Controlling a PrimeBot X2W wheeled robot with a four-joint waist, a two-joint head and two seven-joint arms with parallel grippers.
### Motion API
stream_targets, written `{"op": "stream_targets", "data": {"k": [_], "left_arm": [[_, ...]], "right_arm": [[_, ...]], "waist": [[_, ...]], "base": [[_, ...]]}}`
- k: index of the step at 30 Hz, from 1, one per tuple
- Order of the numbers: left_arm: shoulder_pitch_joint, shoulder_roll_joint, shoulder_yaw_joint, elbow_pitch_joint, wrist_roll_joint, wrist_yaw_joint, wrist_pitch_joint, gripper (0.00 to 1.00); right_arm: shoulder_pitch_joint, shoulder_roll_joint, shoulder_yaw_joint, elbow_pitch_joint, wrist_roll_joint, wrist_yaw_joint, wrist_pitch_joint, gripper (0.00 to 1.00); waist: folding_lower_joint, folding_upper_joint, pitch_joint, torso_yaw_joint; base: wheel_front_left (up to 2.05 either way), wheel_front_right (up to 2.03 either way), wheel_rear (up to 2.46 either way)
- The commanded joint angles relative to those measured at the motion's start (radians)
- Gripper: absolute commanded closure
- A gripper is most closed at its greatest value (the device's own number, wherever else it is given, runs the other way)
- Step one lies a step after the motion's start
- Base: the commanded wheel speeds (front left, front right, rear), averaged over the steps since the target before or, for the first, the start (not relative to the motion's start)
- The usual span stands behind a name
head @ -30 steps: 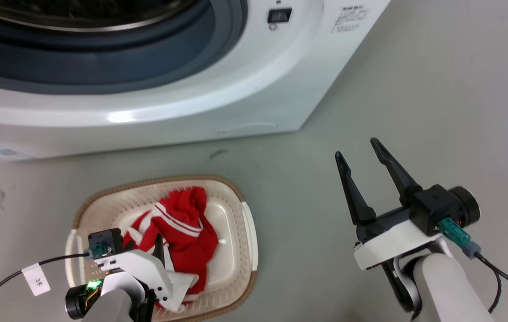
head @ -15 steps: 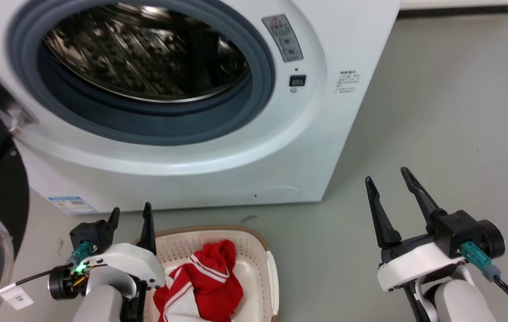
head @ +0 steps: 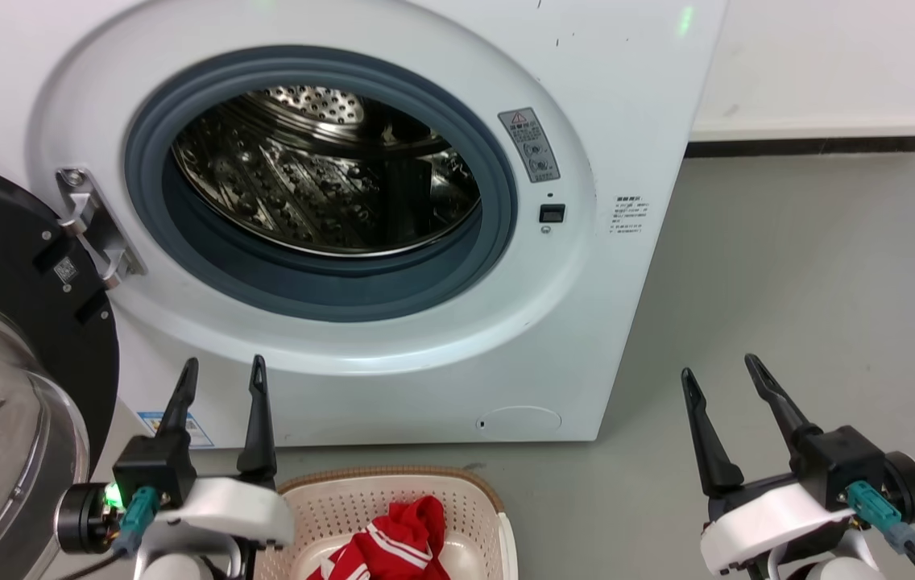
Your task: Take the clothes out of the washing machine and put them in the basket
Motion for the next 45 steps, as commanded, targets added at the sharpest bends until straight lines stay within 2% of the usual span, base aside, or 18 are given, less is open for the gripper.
{"op": "stream_targets", "data": {"k": [1,11,29,30,33,45], "left_arm": [[0.026,0.007,-0.002,-0.019,0.018,0.003,-0.002,0.00],[0.107,0.016,-0.017,-0.054,0.066,0.011,-0.003,0.00],[0.094,0.018,-0.015,-0.022,0.061,0.017,-0.003,0.00],[0.099,0.015,-0.017,-0.022,0.063,0.017,0.000,1.00],[0.099,0.011,-0.008,0.004,0.042,0.015,0.013,1.00],[0.083,0.003,0.012,0.008,-0.188,-0.006,0.072,1.00]], "right_arm": [[0.020,0.001,-0.001,-0.009,-0.004,-0.001,0.004,0.00],[0.071,0.001,0.001,-0.039,-0.011,-0.001,0.030,0.00],[0.075,0.001,-0.005,-0.040,0.001,-0.001,0.036,0.00],[0.067,0.000,-0.005,-0.040,0.001,0.000,0.036,1.00],[0.081,0.000,0.000,-0.029,0.022,0.000,0.035,1.00],[0.055,-0.016,-0.013,-0.005,0.283,0.000,0.064,1.00]], "waist": [[0.0002,0.0000,-0.022,0.000],[0.0002,0.0000,-0.046,-0.003],[0.0002,0.0000,-0.051,-0.008],[0.0002,0.0000,-0.051,-0.008],[0.0002,0.0000,-0.051,-0.008],[0.0002,0.0000,-0.049,-0.003]], "base": [[0.00,0.00,0.00],[0.00,0.00,0.00],[0.00,0.00,0.00],[0.00,0.00,0.00],[0.00,0.00,0.00],[0.00,0.00,0.00]]}}
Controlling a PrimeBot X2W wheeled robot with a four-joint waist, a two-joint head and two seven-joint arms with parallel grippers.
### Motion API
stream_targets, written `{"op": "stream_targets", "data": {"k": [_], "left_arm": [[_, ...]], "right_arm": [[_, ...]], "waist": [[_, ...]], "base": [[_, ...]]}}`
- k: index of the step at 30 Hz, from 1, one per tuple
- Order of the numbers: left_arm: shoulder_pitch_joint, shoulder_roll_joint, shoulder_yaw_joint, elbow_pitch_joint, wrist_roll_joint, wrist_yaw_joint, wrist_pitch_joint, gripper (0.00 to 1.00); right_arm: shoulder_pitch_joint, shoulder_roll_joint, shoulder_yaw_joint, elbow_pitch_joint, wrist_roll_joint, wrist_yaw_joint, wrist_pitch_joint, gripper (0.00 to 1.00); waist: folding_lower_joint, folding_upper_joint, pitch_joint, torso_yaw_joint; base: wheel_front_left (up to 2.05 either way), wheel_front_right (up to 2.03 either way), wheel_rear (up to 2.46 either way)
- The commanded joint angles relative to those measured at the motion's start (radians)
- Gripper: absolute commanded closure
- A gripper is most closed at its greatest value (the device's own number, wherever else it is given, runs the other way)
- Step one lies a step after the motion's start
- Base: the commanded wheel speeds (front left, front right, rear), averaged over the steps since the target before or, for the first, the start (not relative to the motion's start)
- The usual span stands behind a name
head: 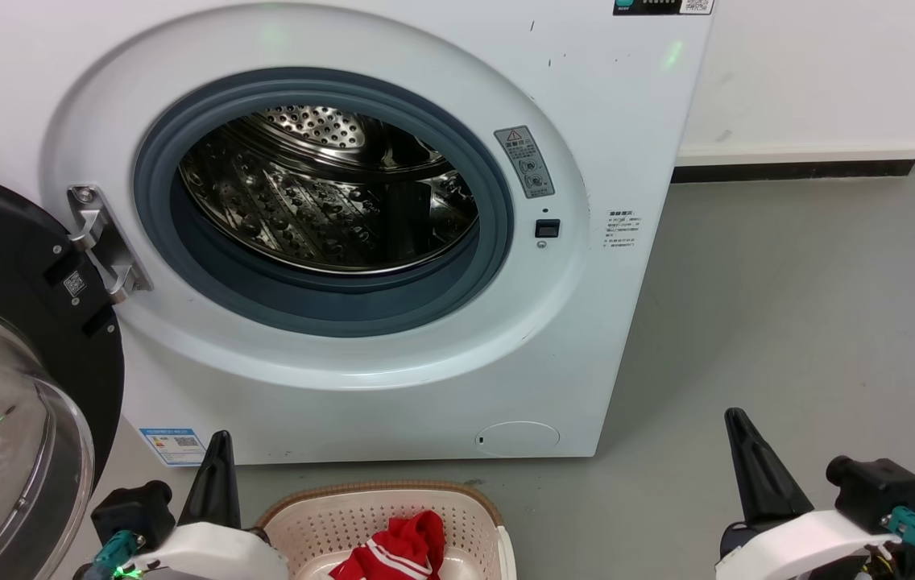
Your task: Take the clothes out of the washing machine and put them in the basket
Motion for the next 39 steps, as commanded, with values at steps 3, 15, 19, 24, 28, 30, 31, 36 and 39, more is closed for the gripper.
{"op": "stream_targets", "data": {"k": [3,15,19,24,28,30,31,36,39], "left_arm": [[-0.032,0.002,0.008,-0.020,-0.096,-0.011,0.017,1.00],[-0.044,-0.006,0.022,-0.020,-0.286,-0.029,0.061,1.00],[-0.048,-0.008,0.027,-0.019,-0.349,-0.035,0.076,1.00],[-0.054,-0.011,0.033,-0.017,-0.424,-0.042,0.094,1.00],[-0.058,-0.013,0.039,-0.016,-0.481,-0.047,0.108,1.00],[-0.060,-0.014,0.041,-0.015,-0.509,-0.049,0.114,1.00],[-0.061,-0.015,0.042,-0.015,-0.523,-0.051,0.118,1.00],[-0.065,-0.017,0.049,-0.014,-0.589,-0.057,0.134,1.00],[-0.068,-0.019,0.052,-0.013,-0.627,-0.061,0.144,1.00]], "right_arm": [[-0.040,-0.011,-0.007,-0.004,0.106,0.000,0.012,1.00],[-0.059,-0.019,-0.019,0.014,0.311,0.000,0.037,1.00],[-0.063,-0.021,-0.024,0.020,0.379,0.000,0.046,1.00],[-0.072,-0.024,-0.030,0.027,0.459,0.000,0.057,1.00],[-0.077,-0.025,-0.035,0.032,0.520,0.000,0.066,1.00],[-0.078,-0.026,-0.038,0.035,0.550,0.000,0.070,1.00],[-0.079,-0.026,-0.039,0.036,0.564,0.000,0.072,1.00],[-0.085,-0.027,-0.046,0.043,0.634,0.000,0.084,1.00],[-0.089,-0.028,-0.050,0.046,0.675,0.000,0.090,1.00]], "waist": [[0.0000,0.0000,0.001,0.001],[0.0000,0.0000,0.003,0.005],[0.0000,0.0000,0.004,0.007],[0.0000,0.0000,0.005,0.009],[0.0000,0.0000,0.006,0.010],[0.0000,0.0000,0.006,0.011],[0.0000,0.0000,0.007,0.011],[0.0000,0.0000,0.008,0.013],[0.0000,0.0000,0.008,0.014]], "base": [[0.00,0.00,0.00],[0.00,0.00,0.00],[0.00,0.00,0.00],[0.00,0.00,0.00],[0.00,0.00,0.00],[0.00,0.00,0.00],[0.00,0.00,0.00],[0.00,0.00,0.00],[0.00,0.00,0.00]]}}
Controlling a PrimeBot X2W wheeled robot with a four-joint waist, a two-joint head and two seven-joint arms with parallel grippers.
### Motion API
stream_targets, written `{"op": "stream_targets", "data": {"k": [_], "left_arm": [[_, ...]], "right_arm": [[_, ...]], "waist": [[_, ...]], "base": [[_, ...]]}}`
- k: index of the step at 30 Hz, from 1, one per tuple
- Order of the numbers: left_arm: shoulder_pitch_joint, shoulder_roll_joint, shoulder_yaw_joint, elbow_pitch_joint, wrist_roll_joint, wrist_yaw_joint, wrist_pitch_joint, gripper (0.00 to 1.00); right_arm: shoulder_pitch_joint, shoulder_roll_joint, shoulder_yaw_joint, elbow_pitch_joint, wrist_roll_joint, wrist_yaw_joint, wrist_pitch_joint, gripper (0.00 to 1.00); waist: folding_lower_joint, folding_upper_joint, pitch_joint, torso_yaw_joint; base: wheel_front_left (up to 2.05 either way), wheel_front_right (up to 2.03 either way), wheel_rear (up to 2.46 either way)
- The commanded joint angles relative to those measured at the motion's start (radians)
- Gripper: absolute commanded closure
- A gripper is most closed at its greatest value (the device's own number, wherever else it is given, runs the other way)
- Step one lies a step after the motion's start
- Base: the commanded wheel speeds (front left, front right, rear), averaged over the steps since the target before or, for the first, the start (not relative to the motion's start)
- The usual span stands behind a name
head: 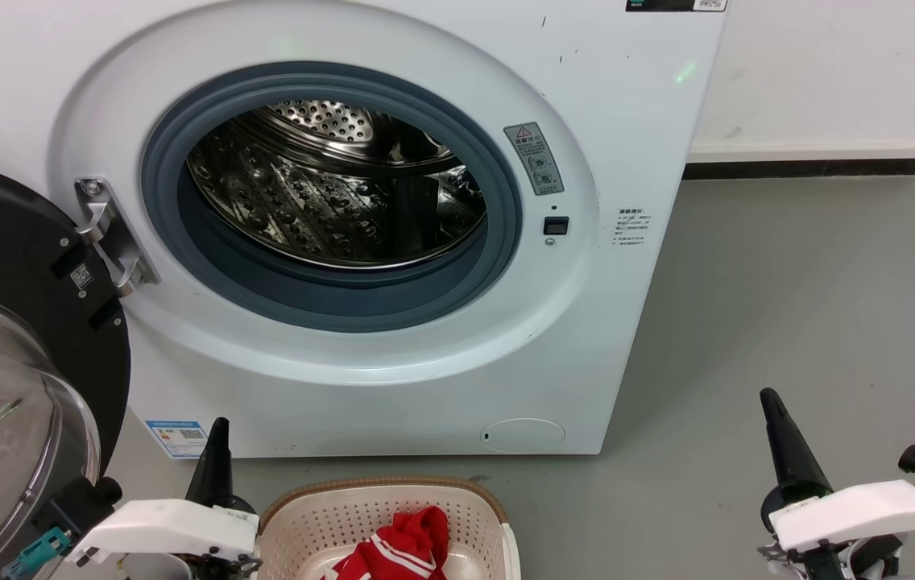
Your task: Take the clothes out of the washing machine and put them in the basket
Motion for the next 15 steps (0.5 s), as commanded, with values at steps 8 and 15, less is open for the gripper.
{"op": "stream_targets", "data": {"k": [8,15], "left_arm": [[-0.032,-0.005,0.015,-0.007,-0.116,-0.017,0.027,1.00],[-0.037,-0.007,0.022,-0.005,-0.194,-0.024,0.047,1.00]], "right_arm": [[-0.035,-0.008,-0.015,0.003,0.125,0.000,0.020,1.00],[-0.044,-0.009,-0.024,0.011,0.207,0.000,0.034,1.00]], "waist": [[0.0000,-0.0001,0.002,0.003],[0.0000,-0.0001,0.003,0.006]], "base": [[0.00,0.00,0.00],[0.00,0.00,0.00]]}}
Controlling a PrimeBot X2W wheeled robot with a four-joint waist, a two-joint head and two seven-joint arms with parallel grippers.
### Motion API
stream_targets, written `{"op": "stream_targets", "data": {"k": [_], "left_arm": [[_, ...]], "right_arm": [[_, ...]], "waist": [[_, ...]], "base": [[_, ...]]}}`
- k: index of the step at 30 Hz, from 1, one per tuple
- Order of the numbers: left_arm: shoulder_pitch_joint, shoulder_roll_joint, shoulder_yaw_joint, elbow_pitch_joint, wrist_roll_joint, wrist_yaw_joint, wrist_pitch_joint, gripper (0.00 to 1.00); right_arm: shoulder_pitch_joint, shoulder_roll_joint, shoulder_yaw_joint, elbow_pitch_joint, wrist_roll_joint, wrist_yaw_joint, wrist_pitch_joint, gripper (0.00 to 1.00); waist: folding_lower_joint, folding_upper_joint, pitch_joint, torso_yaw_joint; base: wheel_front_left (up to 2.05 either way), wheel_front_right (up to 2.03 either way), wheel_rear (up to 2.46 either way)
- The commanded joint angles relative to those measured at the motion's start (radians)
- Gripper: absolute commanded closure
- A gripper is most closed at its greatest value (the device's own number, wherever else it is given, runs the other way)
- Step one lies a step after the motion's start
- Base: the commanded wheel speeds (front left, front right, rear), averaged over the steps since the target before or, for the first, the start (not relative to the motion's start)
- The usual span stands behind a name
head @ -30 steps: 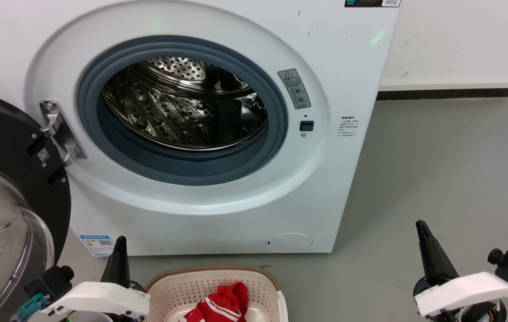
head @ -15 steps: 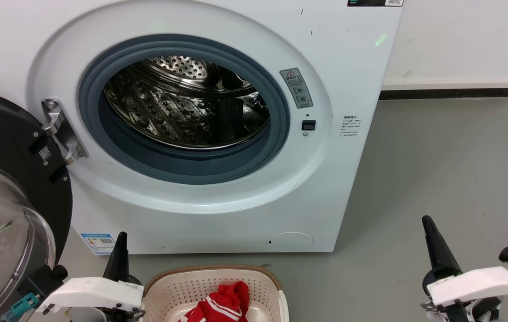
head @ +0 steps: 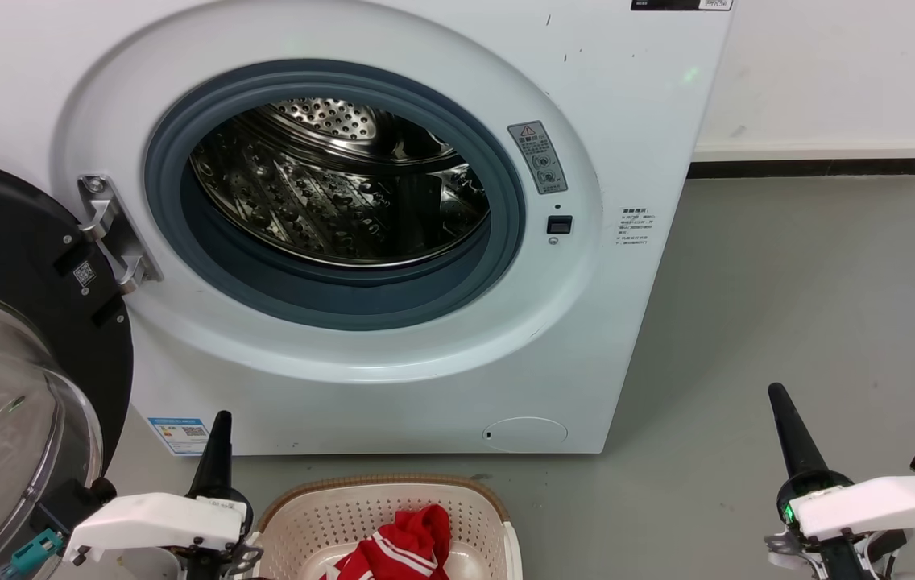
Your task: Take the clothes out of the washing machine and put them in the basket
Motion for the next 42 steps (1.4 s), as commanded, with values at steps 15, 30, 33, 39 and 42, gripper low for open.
{"op": "stream_targets", "data": {"k": [15,30,33,39,42], "left_arm": [[-0.035,-0.004,0.018,-0.003,-0.173,-0.021,0.043,1.00],[-0.044,-0.011,0.031,0.001,-0.324,-0.035,0.080,1.00],[-0.046,-0.012,0.033,0.002,-0.350,-0.038,0.087,1.00],[-0.049,-0.014,0.038,0.003,-0.397,-0.043,0.097,1.00],[-0.051,-0.015,0.039,0.003,-0.413,-0.045,0.102,1.00]], "right_arm": [[-0.040,-0.005,-0.024,0.011,0.181,0.000,0.031,1.00],[-0.053,-0.002,-0.046,0.027,0.336,0.000,0.063,1.00],[-0.055,-0.001,-0.050,0.030,0.361,0.000,0.067,1.00],[-0.059,0.000,-0.057,0.035,0.409,0.000,0.077,1.00],[-0.061,0.001,-0.059,0.037,0.424,0.000,0.081,1.00]], "waist": [[0.0000,-0.0001,0.003,0.006],[0.0000,-0.0001,0.007,0.012],[0.0000,-0.0001,0.008,0.013],[0.0000,-0.0001,0.009,0.015],[0.0000,-0.0001,0.009,0.016]], "base": [[0.00,0.00,0.00],[0.00,0.00,0.00],[0.00,0.00,0.00],[0.00,0.00,0.00],[0.00,0.00,0.00]]}}
